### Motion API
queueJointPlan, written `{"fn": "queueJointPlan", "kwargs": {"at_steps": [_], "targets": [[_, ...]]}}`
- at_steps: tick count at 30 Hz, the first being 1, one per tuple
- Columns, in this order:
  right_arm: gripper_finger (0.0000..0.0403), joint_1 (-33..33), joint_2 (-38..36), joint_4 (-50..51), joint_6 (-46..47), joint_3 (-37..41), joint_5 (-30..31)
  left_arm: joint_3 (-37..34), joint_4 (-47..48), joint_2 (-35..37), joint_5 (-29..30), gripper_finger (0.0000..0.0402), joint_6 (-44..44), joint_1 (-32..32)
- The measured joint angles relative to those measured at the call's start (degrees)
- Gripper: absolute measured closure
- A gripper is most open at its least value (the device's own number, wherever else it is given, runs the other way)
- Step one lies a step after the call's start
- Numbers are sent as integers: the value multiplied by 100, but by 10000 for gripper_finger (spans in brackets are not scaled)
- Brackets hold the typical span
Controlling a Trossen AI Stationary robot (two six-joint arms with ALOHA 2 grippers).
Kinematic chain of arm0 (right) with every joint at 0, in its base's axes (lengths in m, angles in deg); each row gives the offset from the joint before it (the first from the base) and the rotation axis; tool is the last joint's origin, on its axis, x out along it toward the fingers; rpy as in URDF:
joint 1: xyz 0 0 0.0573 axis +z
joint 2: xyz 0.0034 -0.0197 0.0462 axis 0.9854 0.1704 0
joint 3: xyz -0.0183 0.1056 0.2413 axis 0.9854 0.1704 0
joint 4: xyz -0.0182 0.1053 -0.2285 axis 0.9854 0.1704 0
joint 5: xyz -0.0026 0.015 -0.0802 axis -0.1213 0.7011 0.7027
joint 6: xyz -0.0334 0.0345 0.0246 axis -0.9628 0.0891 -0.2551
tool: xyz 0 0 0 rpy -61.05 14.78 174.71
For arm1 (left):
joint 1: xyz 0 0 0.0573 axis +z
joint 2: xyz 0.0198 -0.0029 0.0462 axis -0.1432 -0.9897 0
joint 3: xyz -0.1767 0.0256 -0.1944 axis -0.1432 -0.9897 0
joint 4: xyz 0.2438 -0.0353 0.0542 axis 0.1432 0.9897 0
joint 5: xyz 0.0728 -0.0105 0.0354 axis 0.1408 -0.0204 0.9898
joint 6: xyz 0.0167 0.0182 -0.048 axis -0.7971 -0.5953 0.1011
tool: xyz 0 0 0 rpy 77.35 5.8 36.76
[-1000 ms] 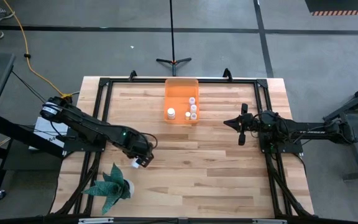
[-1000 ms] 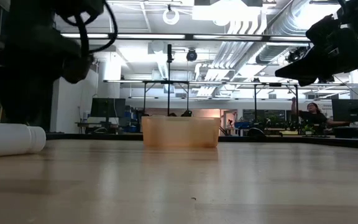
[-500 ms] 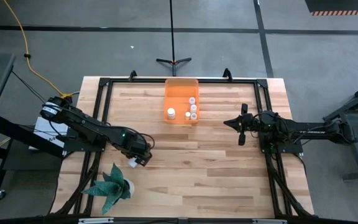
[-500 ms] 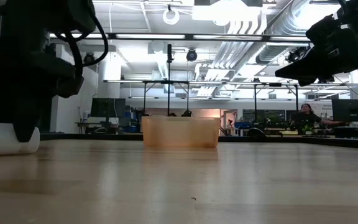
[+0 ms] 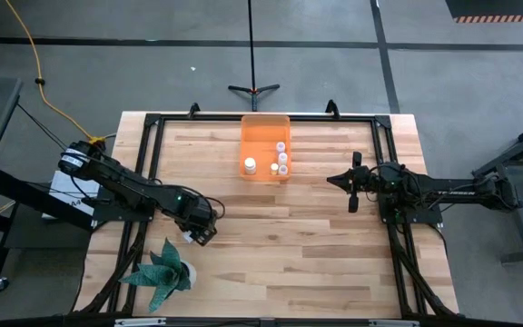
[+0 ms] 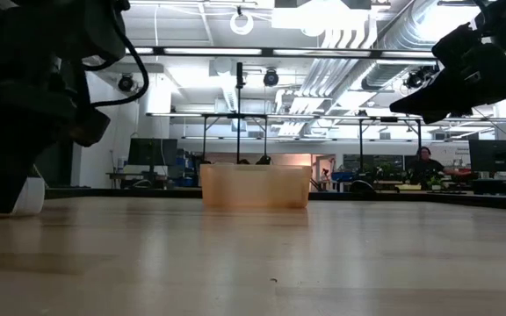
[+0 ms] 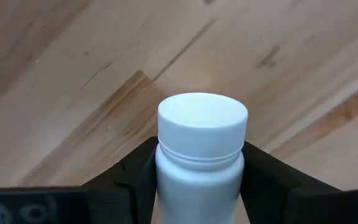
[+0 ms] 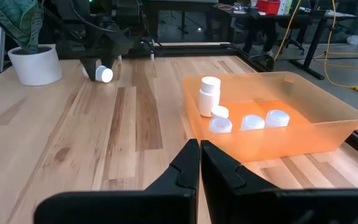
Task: Pick and place pill bottles into a basket
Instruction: Put the white pill bottle into the orange bin
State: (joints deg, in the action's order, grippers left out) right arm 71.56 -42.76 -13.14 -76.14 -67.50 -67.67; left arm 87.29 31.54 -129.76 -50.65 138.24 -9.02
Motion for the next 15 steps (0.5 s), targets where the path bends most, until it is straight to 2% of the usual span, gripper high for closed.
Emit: {"fn": "queueJointPlan", "kwargs": {"at_steps": [3, 7, 12, 15], "targets": [[396, 0, 0, -2, -84, 0, -2, 27, -42, 2, 73, 187, -672, 0], [401, 0, 0, -2, -92, 0, -2, 262, -187, -2, 597, 175, -1578, 186], [400, -1, 0, -4, -83, -2, -1, 708, -384, 0, 1092, 178, -3157, 759], [399, -1, 0, -4, -81, -2, 0, 971, -555, -2, 1687, 188, -4313, 1232]]}}
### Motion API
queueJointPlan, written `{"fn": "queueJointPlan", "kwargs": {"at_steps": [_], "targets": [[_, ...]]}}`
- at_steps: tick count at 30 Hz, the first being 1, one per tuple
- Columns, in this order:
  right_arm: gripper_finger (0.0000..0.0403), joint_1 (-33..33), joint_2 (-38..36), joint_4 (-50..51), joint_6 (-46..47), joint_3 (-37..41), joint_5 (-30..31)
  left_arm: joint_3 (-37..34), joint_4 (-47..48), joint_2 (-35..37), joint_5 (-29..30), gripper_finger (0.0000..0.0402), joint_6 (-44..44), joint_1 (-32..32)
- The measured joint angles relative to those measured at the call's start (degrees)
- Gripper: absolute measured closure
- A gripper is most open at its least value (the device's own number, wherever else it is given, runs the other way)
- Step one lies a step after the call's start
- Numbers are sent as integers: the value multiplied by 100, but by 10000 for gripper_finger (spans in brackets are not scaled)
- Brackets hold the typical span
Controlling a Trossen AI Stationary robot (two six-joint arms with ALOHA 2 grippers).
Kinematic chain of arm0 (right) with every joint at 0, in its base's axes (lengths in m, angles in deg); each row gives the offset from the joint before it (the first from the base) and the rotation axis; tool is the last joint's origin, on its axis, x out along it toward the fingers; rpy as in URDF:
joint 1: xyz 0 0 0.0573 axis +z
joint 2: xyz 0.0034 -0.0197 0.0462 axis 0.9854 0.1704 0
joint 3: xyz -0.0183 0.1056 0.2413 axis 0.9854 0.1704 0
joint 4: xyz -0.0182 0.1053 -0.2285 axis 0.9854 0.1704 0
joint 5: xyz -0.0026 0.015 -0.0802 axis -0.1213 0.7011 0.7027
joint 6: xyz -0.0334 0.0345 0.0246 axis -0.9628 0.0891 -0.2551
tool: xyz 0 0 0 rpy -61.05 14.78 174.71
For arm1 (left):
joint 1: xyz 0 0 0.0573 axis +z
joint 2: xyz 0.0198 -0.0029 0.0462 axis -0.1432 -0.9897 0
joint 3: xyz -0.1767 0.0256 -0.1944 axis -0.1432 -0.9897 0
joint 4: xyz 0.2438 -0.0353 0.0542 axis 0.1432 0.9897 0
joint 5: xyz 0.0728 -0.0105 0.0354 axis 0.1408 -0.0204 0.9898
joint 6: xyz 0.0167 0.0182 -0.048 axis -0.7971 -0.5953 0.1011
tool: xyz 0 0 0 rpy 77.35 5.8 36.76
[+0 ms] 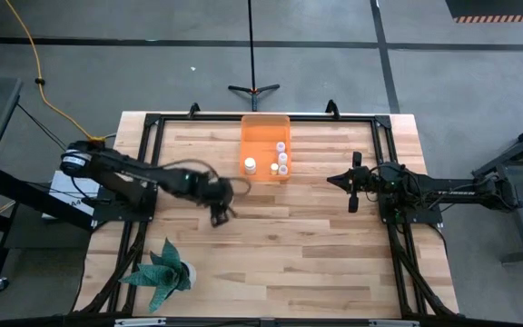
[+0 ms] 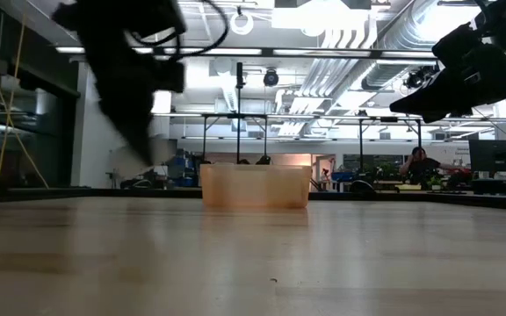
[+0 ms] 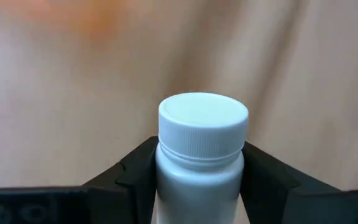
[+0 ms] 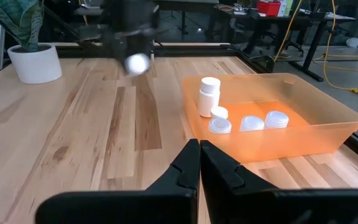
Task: Pick and place pill bottles into a basket
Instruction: Put the white pill bottle into the orange bin
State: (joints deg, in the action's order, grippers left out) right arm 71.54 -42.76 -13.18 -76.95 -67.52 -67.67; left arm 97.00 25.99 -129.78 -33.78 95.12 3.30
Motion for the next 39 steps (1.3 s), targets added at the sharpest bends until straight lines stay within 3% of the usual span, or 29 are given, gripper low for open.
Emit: {"fn": "queueJointPlan", "kwargs": {"at_steps": [3, 5, 11, 18, 23, 28, 39], "targets": [[400, 0, 0, 0, -2, 2, -2, 239, -373, 2, 579, 188, -856, 531], [402, 1, 0, -2, 0, 1, -1, 320, -862, 2, 621, 181, -1397, 899], [397, 2, 0, 0, 117, 0, -2, 343, -2637, -29, -443, 175, -2615, 1912], [396, 0, 0, 0, 136, 0, 0, 343, -4166, -533, -1045, 184, -2445, 2678], [395, 1, 0, 0, 138, 1, 0, 340, -5101, -1187, -1194, 167, -2487, 2787], [395, 1, 0, 2, 138, 1, 2, 343, -5885, -1684, -1245, 186, -2098, 2860], [396, 2, 0, 21, 160, 1, 4, 340, -5883, -1963, -1610, 169, -1879, 2857]]}}
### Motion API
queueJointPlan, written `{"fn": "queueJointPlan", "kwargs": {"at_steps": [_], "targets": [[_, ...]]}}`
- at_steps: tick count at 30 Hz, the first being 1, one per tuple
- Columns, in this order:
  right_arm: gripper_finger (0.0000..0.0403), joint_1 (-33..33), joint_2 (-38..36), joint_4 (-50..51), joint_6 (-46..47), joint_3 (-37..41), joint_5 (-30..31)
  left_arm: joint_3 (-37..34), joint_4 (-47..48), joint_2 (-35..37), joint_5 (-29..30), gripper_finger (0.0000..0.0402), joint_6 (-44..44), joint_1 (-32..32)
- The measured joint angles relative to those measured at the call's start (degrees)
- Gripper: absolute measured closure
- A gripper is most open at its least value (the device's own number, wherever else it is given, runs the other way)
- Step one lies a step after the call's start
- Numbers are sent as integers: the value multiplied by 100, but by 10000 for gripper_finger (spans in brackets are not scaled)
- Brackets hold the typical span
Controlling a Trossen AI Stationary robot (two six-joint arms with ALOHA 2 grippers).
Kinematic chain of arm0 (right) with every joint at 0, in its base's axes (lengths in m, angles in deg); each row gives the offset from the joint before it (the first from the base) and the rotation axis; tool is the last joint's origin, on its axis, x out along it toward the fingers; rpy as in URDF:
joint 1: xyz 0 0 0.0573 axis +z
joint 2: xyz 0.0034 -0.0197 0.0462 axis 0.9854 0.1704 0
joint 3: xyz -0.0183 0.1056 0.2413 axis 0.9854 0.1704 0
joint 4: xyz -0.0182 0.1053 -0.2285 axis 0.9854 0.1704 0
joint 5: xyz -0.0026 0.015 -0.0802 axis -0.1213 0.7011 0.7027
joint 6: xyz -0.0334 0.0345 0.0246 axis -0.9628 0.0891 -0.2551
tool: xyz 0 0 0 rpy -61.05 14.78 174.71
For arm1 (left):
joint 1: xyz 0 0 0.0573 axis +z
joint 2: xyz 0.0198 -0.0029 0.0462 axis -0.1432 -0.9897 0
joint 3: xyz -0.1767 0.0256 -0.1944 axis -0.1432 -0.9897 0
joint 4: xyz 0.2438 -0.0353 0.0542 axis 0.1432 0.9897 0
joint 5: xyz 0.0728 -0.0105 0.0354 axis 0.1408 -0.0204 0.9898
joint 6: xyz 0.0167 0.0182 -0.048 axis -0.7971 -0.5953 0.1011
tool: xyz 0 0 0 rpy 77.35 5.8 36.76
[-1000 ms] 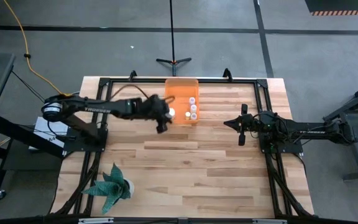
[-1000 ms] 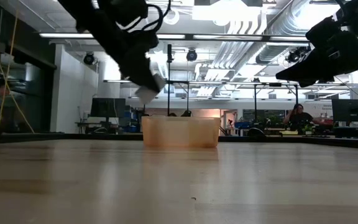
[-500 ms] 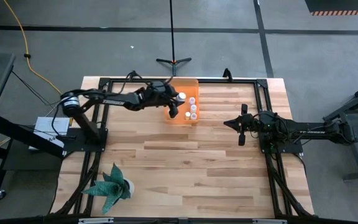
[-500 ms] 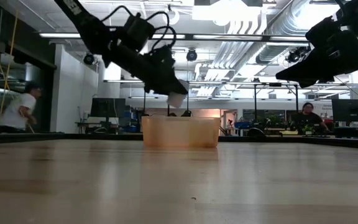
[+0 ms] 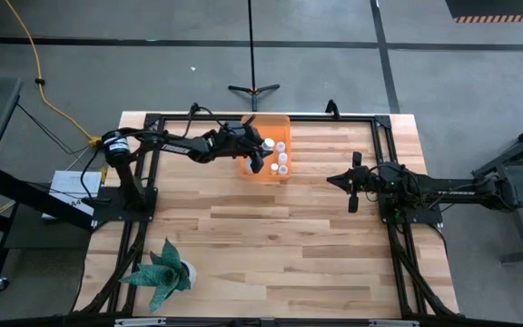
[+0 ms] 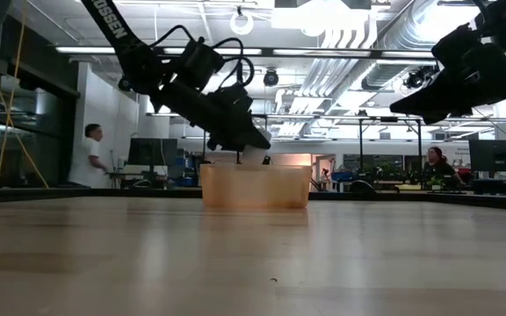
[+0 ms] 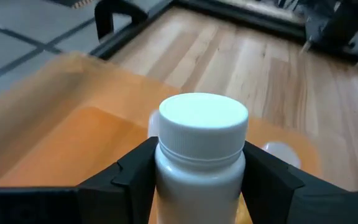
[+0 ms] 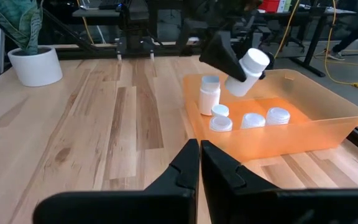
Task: Pick and place pill bottles into a basket
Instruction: Put the white pill bottle into the orange bin
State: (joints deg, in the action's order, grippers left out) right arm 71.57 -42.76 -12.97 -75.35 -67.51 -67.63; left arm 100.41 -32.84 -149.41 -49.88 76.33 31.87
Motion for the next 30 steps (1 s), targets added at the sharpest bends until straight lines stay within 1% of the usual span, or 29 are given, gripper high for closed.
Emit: {"fn": "queueJointPlan", "kwargs": {"at_steps": [5, 8, 12, 14, 20, 22, 27, 30], "targets": [[395, -1, 0, 50, 0, -1, 0, -4, 265, 0, 1, 188, -38, -2], [397, -2, 0, 94, 0, 1, -2, -4, 187, -53, 4, 186, -61, -44], [402, 0, 0, 109, -4, 1, -3, -9, 107, -146, 79, 165, -209, -44], [402, -1, 0, 112, -4, -2, -3, -9, 30, -228, 98, 162, -278, -42], [402, -2, 0, 134, -4, 1, -4, -8, -274, -395, 102, 181, -511, -39], [402, 0, 0, 134, -7, 0, -2, -9, -290, -420, 77, 182, -538, -39], [399, -2, 0, 134, -7, 0, -3, -9, -293, -417, 55, 154, -610, -39], [401, 0, 0, 134, -9, 1, -3, -8, -289, -416, -60, 142, -745, -39]]}}
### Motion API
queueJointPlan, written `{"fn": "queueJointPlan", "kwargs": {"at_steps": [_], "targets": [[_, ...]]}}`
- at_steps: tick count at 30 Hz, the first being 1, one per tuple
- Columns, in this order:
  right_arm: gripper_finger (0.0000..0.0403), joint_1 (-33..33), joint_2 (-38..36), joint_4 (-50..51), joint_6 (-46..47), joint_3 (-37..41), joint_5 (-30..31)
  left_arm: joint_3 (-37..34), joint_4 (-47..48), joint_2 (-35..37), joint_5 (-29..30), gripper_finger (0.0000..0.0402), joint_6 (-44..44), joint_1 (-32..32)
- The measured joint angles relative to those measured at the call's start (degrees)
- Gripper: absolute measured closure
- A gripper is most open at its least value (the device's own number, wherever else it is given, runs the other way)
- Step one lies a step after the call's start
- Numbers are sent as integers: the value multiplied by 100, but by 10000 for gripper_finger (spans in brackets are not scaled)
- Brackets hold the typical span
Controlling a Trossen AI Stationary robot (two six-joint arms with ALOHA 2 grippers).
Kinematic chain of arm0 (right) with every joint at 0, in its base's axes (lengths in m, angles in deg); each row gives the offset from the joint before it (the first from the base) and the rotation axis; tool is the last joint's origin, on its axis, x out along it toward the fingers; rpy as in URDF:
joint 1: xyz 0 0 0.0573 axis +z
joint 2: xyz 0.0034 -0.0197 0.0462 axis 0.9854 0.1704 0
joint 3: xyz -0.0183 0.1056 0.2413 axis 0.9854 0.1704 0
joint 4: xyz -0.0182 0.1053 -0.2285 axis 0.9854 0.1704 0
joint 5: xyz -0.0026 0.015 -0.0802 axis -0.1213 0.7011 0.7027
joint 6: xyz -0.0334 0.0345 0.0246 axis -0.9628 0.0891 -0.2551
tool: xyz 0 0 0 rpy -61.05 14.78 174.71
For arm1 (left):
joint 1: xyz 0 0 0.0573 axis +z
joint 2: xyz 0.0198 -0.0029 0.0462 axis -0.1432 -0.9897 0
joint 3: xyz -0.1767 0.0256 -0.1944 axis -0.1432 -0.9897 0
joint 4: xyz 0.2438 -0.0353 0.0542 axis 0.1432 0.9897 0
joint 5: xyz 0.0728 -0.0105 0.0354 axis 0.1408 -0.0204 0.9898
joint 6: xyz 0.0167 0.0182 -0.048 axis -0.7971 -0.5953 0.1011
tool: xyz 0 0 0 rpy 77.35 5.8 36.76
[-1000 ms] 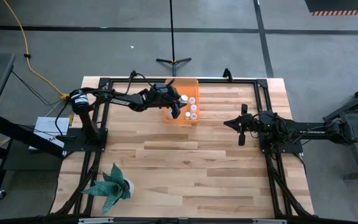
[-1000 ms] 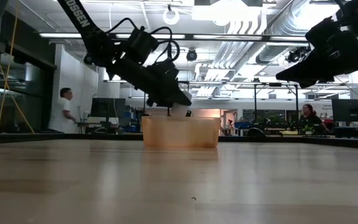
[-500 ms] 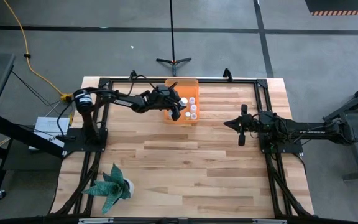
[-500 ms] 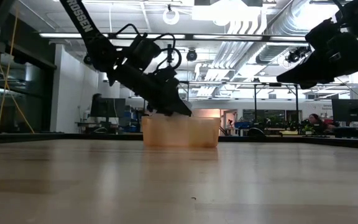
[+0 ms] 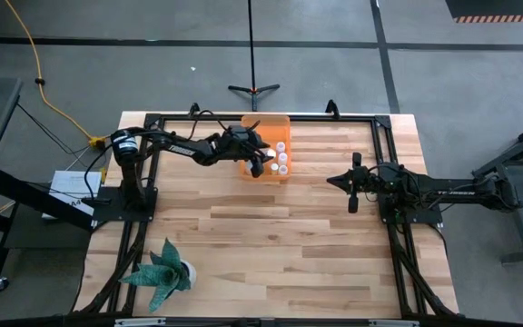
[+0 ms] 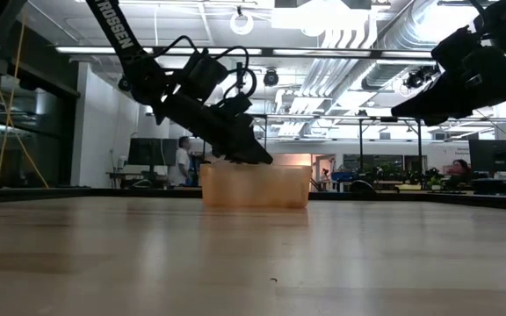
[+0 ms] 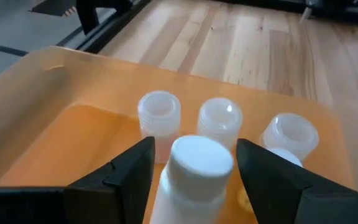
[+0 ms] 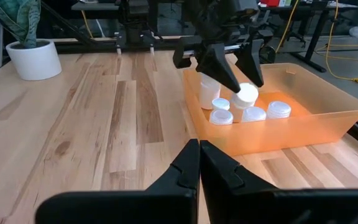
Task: Pick and place pill bottles into a basket
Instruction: Put the white pill bottle into the orange bin, then return to Home Position
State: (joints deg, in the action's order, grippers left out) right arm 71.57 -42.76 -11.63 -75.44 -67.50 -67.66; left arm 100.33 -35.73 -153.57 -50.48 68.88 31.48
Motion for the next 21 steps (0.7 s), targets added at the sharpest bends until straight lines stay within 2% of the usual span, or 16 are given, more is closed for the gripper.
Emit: {"fn": "queueJointPlan", "kwargs": {"at_steps": [13, 21], "targets": [[400, 0, 0, 0, 2, 0, 1, -1, 3, 28, -82, 154, -211, 0], [401, -2, 0, 0, 129, -2, 1, 1, 118, 639, -188, 170, -441, -125]]}}
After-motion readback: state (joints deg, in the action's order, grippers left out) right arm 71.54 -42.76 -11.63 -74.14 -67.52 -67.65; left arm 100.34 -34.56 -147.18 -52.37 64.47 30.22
